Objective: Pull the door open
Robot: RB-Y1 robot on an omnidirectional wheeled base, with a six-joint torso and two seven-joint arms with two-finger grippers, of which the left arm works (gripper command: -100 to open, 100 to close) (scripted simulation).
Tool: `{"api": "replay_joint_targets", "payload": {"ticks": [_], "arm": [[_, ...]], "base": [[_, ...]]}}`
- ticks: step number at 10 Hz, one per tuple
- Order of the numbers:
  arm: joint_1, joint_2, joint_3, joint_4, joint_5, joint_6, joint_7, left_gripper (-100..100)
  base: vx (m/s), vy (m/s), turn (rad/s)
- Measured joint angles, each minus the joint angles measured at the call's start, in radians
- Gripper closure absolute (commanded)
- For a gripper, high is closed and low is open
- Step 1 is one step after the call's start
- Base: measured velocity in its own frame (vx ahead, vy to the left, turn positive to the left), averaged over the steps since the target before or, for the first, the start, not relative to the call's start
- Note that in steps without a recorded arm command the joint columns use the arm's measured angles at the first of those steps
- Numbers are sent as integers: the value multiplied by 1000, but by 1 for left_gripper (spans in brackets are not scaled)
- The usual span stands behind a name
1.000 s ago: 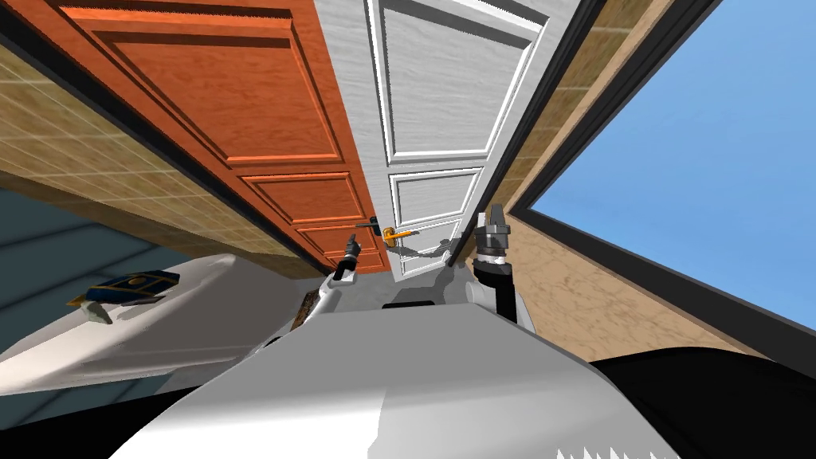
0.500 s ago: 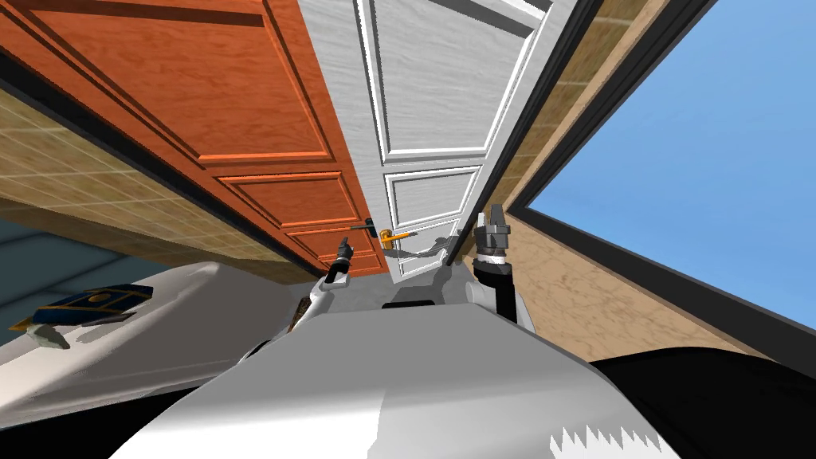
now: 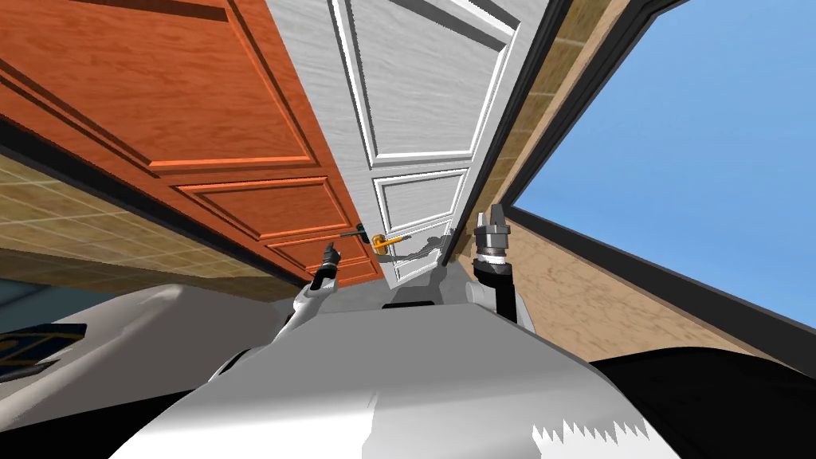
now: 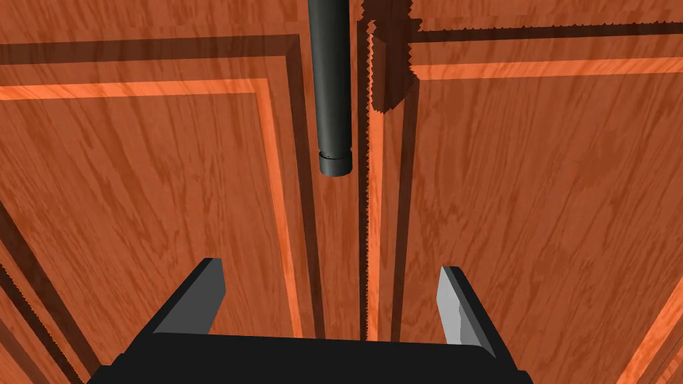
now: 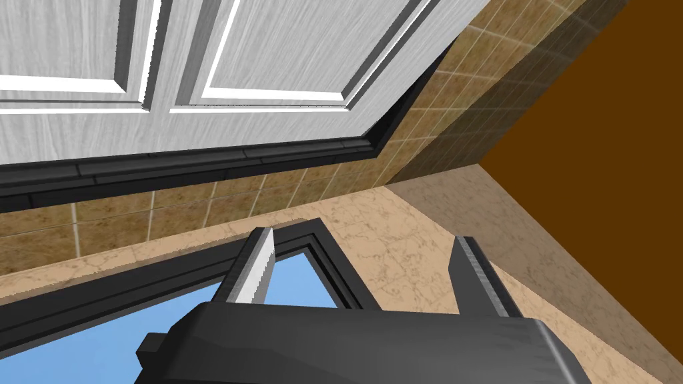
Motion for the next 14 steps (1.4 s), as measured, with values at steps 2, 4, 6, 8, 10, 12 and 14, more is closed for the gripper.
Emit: {"api": "replay_joint_targets", "payload": {"ticks": [2,4,6,8,10,12,14], "arm": [[-5,19,14,14,9,-6,13,-100],[-20,11,16,24,11,-15,16,-100],[-38,5,9,24,12,-13,19,100],[-36,4,10,25,13,-13,19,100],[-37,3,7,25,12,-12,19,100],[-37,2,7,25,12,-13,19,100],[-22,17,5,12,11,-14,27,100]], "base": [[199,21,-166],[197,-69,-213],[35,-21,10],[-31,14,-22],[-5,4,-6],[-50,28,4],[-187,45,-10]]}}
